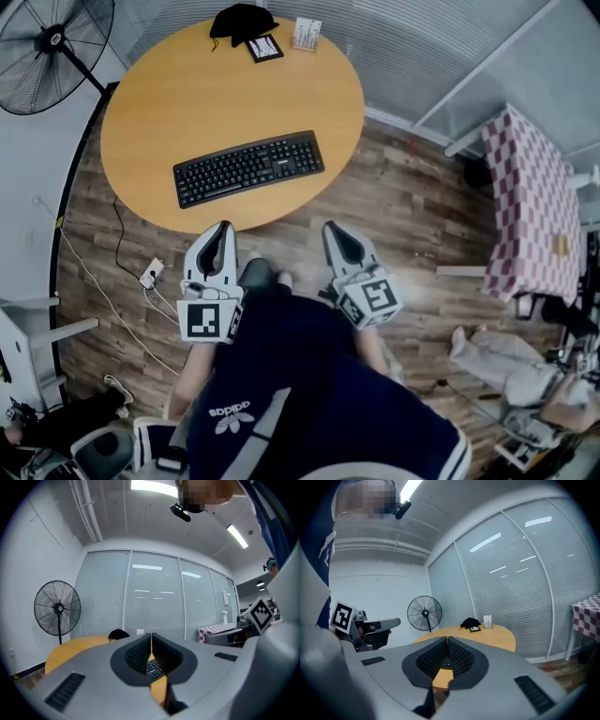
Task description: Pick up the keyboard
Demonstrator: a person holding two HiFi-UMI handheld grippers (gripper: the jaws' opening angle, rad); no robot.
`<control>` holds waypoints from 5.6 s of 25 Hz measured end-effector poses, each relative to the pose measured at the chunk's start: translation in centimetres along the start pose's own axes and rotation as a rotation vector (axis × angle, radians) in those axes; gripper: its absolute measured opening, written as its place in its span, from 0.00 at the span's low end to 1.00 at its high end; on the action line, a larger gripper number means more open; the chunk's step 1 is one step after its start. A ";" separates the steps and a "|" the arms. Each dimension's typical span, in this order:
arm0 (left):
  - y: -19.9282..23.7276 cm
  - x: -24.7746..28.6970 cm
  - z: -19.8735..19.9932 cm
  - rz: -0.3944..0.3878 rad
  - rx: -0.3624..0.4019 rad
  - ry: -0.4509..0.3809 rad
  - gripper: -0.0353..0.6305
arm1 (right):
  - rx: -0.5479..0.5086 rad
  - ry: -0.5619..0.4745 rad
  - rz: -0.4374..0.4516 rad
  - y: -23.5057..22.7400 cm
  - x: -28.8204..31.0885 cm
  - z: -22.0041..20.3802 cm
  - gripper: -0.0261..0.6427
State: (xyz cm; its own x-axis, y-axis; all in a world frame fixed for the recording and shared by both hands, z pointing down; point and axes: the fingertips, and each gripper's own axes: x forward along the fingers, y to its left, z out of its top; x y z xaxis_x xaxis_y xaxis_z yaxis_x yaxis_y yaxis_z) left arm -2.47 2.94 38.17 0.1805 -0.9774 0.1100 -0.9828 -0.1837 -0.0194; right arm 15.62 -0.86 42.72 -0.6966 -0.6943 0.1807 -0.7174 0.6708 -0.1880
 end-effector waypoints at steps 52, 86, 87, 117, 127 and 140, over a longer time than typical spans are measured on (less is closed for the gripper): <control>16.1 12.6 -1.7 0.211 -0.130 0.090 0.07 | -0.048 0.086 0.053 -7.1 21.3 5.3 0.05; 22.5 12.9 -8.3 0.311 -0.244 0.262 0.11 | -0.006 0.179 0.124 -10.4 25.4 3.2 0.06; 22.8 12.9 -8.9 0.307 -0.252 0.284 0.14 | -0.006 0.191 0.115 -11.0 25.6 2.9 0.06; 27.9 13.7 -26.3 0.328 -0.576 0.752 0.29 | 0.184 0.592 -0.031 -21.6 29.7 -12.5 0.26; 27.9 14.7 -27.9 0.315 -0.648 0.796 0.30 | 0.235 0.669 -0.083 -23.5 29.8 -15.0 0.30; 27.7 14.9 -28.2 0.280 -0.724 0.794 0.30 | 0.473 0.683 -0.014 -22.5 29.8 -17.2 0.27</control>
State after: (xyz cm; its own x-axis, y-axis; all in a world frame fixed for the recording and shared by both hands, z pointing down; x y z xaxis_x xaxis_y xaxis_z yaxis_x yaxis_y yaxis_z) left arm -28.08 -13.80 67.29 0.1267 -0.5823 0.8031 -0.8223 0.3911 0.4133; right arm 10.88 -32.14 68.91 -0.6497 -0.2884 0.7033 -0.7522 0.3773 -0.5402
